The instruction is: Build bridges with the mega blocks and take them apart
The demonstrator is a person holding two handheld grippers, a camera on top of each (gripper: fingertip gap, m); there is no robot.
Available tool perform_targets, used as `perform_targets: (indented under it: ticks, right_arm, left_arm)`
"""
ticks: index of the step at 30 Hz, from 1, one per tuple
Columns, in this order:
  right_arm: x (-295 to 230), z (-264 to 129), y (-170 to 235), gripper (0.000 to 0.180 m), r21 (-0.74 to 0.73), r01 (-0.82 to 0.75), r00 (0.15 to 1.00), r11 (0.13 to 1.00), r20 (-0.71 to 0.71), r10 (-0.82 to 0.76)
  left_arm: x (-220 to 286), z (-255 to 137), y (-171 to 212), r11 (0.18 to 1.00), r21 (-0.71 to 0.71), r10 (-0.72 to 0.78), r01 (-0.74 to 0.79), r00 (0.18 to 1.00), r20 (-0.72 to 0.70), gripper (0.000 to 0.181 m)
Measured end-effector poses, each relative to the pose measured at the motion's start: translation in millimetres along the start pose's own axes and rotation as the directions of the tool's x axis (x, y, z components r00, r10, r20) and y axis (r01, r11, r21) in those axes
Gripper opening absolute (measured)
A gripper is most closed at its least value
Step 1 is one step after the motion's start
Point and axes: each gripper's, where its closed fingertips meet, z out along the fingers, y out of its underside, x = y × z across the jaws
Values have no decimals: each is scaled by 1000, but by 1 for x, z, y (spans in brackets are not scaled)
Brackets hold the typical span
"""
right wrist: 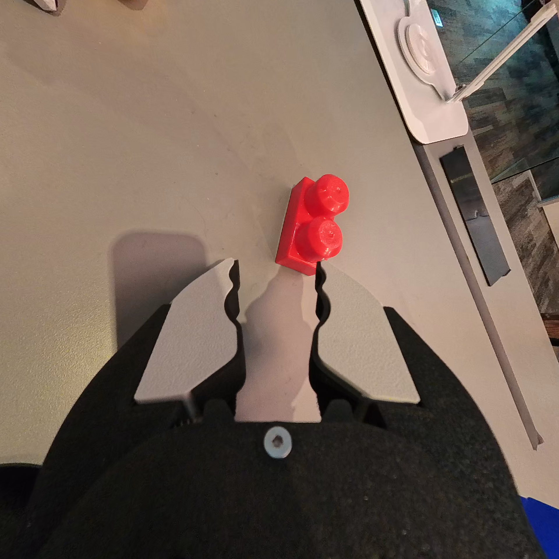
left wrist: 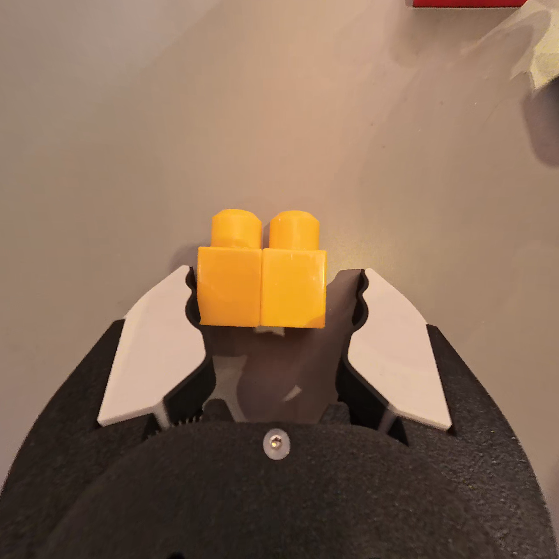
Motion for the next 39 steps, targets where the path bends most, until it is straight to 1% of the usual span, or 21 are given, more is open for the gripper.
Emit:
perform_targets:
  ticks: [3,6,11,18,24,26,35,39]
  right_arm:
    - [0,0,0,47,-1,2,1000,1000,0,-2]
    - [-1,0,0,48,-2,3,1000,1000,2,-3]
    - [-2,0,0,48,-9,15,1000,1000,2,-15]
    - [-3,0,0,48,-11,17,1000,1000,3,-16]
    - [-4,1,1,48,-16,22,1000,1000,6,-22]
    - [-4,1,1,48,-15,22,1000,1000,7,-22]
    - [-4,1,2,48,-20,27,1000,999,6,-27]
    - [-3,0,1,48,-11,16,1000,1000,7,-16]
  left_arm:
    - [0,0,1,1000,-20,-12,12,1000,-3,99]
    - [0,0,4,997,-73,-20,19,1000,-16,99]
    - [0,0,5,989,-151,-5,1,1000,-25,99]
    - [0,-1,7,976,-217,14,-22,999,-38,98]
    - [-1,-1,7,973,-228,16,-24,999,-36,96]
    - [-2,-3,7,974,-225,14,-22,999,-38,76]
    - [-5,-4,7,970,-240,34,-45,998,-48,75]
    - [-4,-5,7,978,-206,25,-39,997,-68,75]
